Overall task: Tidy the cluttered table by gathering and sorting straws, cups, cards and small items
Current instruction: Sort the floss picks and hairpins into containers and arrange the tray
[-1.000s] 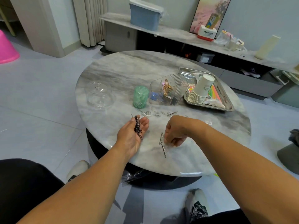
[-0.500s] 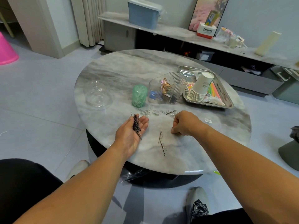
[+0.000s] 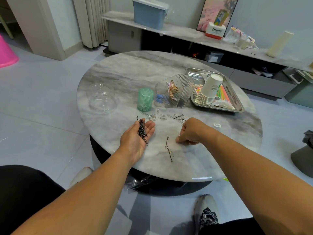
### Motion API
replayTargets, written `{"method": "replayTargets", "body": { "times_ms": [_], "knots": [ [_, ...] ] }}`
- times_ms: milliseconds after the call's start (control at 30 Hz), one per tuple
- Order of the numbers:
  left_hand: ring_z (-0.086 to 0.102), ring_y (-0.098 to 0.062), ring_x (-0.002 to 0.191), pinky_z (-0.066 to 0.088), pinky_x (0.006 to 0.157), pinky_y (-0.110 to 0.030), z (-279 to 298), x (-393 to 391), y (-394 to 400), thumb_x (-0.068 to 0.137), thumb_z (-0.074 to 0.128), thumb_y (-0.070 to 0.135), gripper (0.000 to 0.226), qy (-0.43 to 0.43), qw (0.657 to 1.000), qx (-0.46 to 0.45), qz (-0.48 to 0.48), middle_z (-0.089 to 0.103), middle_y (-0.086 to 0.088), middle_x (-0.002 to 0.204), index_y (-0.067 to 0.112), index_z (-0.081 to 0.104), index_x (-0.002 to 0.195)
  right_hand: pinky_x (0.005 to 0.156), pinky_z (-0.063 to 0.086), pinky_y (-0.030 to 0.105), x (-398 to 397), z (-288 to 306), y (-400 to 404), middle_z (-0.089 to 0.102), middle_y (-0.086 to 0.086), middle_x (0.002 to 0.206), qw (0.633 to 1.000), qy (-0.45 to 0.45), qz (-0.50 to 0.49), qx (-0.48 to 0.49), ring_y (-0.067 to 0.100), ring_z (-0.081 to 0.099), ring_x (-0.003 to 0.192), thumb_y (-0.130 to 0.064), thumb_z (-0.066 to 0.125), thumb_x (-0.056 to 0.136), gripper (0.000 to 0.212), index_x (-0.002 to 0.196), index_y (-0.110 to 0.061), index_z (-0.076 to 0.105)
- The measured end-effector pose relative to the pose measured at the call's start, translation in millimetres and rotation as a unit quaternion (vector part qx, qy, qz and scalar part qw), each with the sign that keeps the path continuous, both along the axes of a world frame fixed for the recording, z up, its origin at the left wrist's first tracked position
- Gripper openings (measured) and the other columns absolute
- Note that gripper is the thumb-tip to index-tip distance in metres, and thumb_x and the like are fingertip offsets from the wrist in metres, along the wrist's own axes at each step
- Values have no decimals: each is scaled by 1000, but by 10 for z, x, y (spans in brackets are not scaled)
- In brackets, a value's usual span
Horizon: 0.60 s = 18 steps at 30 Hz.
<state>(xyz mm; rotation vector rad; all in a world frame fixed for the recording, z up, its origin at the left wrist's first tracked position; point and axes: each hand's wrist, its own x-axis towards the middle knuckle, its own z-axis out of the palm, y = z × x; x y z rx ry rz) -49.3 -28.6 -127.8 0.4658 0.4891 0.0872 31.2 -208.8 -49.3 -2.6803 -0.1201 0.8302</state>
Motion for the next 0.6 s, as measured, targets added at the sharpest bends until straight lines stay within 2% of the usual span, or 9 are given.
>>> {"method": "replayTargets", "body": {
  "times_ms": [100,200,267,367,467,533,600],
  "knots": [
    [75,-31,98,63,75,-34,1,-4,-1,111,39,21,34,0,1000,-3,-2,74,-23,104,-3,56,125,61,54,27,-4,42,-20,74,11,77,997,72,22,17,20,61,64,-32,93,71,34,77,-13,65],
    [75,-31,99,63,76,-34,11,-10,-4,111,38,22,35,-2,1000,-3,-3,74,-23,105,-4,56,126,60,52,23,-57,-6,38,75,-1,74,990,115,72,-40,13,67,66,-43,95,64,41,79,-20,64],
    [74,-31,99,63,77,-34,13,-11,-5,111,38,23,36,-2,1000,-2,-4,73,-23,106,-4,55,127,61,52,23,-64,-35,42,75,-1,74,990,107,80,-54,13,68,68,-42,95,65,41,81,-19,65],
    [75,-31,98,63,77,-34,20,-22,-6,111,38,23,36,-3,1000,-3,-2,74,-23,104,-4,55,127,55,46,23,-20,-25,-43,69,4,70,994,63,77,-46,19,57,62,-32,92,71,33,75,-17,64],
    [75,-31,98,63,76,-34,19,-23,0,111,37,23,36,-3,1000,-2,-2,74,-23,104,-4,55,128,67,54,32,38,25,-112,70,4,77,996,-43,68,-48,22,62,72,-21,88,75,25,75,-15,65],
    [75,-31,98,63,76,-34,30,-22,-5,111,38,23,37,0,1000,-1,-4,73,-23,106,-4,55,129,65,53,29,33,90,-76,70,0,72,996,-49,73,-28,18,63,69,-27,90,74,25,75,-15,68],
    [75,-30,96,63,76,-34,45,-25,-16,111,37,23,37,1,1000,-1,-4,72,-24,107,-4,55,129,60,47,24,-60,177,39,70,-3,68,995,2,96,-37,13,63,65,-41,91,70,34,80,-15,73]
  ]
}}
